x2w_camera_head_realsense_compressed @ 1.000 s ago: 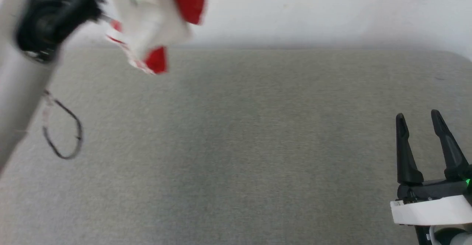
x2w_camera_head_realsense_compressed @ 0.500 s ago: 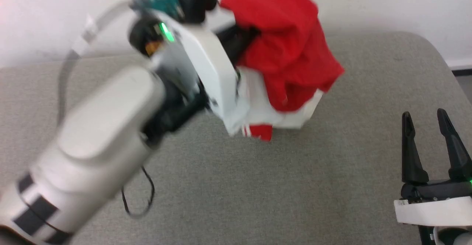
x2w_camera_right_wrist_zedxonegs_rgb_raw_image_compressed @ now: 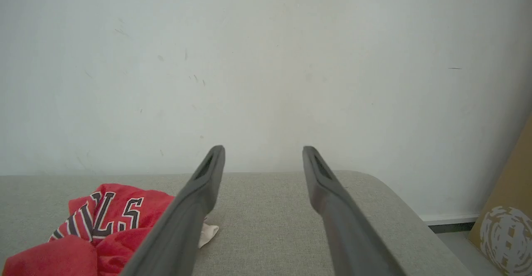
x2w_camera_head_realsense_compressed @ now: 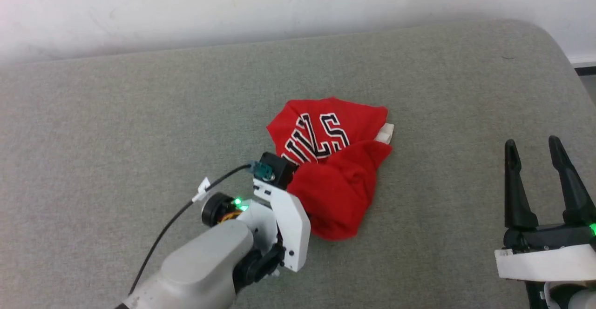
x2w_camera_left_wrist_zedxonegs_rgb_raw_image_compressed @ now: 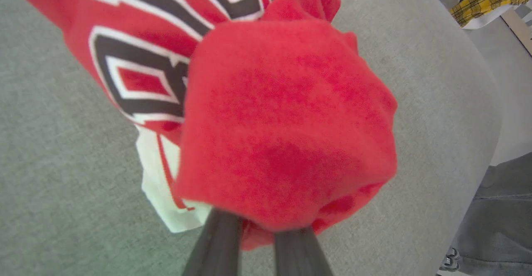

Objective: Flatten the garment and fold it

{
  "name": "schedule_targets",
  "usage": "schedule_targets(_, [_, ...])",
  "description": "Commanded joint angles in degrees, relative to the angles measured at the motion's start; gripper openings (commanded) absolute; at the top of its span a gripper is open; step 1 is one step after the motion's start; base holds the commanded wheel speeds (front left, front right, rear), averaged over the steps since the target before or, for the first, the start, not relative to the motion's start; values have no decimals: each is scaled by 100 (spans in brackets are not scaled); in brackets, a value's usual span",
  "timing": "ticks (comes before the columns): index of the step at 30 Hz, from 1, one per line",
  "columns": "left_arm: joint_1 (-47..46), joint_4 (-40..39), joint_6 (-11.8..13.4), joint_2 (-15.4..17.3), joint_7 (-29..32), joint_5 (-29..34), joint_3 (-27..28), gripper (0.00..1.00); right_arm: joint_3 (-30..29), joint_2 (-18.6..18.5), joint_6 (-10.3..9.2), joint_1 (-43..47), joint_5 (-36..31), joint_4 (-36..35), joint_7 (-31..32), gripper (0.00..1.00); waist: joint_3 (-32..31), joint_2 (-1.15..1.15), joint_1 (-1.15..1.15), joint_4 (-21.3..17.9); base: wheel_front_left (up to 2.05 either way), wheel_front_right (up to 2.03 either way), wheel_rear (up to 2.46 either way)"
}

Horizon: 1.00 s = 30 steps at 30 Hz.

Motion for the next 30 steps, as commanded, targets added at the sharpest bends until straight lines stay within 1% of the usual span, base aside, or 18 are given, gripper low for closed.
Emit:
schedule_targets(1, [75,85,-2,-50,-12,-23,-12,68,12,4,-5,-86,16,16,10,100,26,-1,-1,52,0,0,0])
schedule_targets(2, [110,187,-27,-96,-40,-64,0,100,23,4,-5,-99,12,33,16,100,29,-1,-1,76,0,0,0])
schedule_targets(5, [143,318,-129,-198,-246,-155,103,100,25,4,-5,-130,3,67,24,100,-2,-1,-1,167,0,0,0])
schedule_targets(7, [143,270,-218,-176,-398,-189,182,100,16,4,-5,-134,-9,84,32,100,-48,-1,-1,231,0,0,0])
schedule_targets(9, [154,128,-236,-57,-604,-152,268,100,11,4,-5,-132,-17,101,41,100,-116,-1,-1,291,0,0,0])
schedule_targets(11, [246,-109,-178,130,-817,-150,395,100,11,4,-5,-114,-7,121,49,100,-197,-1,-1,341,0,0,0])
schedule_targets(13, [398,-433,-42,383,-1052,-125,536,100,13,4,-5,-79,11,135,54,100,-287,-1,-1,387,0,0,0])
schedule_targets(16, [768,-1067,241,795,-1371,-220,834,100,13,4,-5,-13,28,148,67,100,-417,-1,-1,445,0,0,0])
schedule_targets(19, [1205,-1779,601,1237,-1732,-309,1185,100,13,4,-5,48,33,137,88,100,-516,-1,-1,485,0,0,0])
schedule_targets(22, [1653,-2423,1050,1596,-2329,-246,1594,100,3,4,-5,102,35,114,109,100,-580,-1,-1,513,0,0,0])
schedule_targets(24, [1987,-2778,1315,1654,-2616,-243,1953,100,-19,4,-5,149,37,93,115,100,-618,-1,-1,538,0,0,0])
schedule_targets(27, [2451,-3211,1515,1601,-2754,148,2536,100,-42,4,-5,218,39,60,124,100,-653,-1,-1,553,0,0,0])
schedule_targets(28, [2594,-3370,1541,1514,-2758,434,2827,100,-49,4,-5,240,42,57,128,100,-662,-1,-1,548,0,0,0])
schedule_targets(30, [2990,-3659,1573,1216,-2761,1005,3430,100,-65,4,-5,275,51,59,136,100,-674,-1,-1,519,0,0,0])
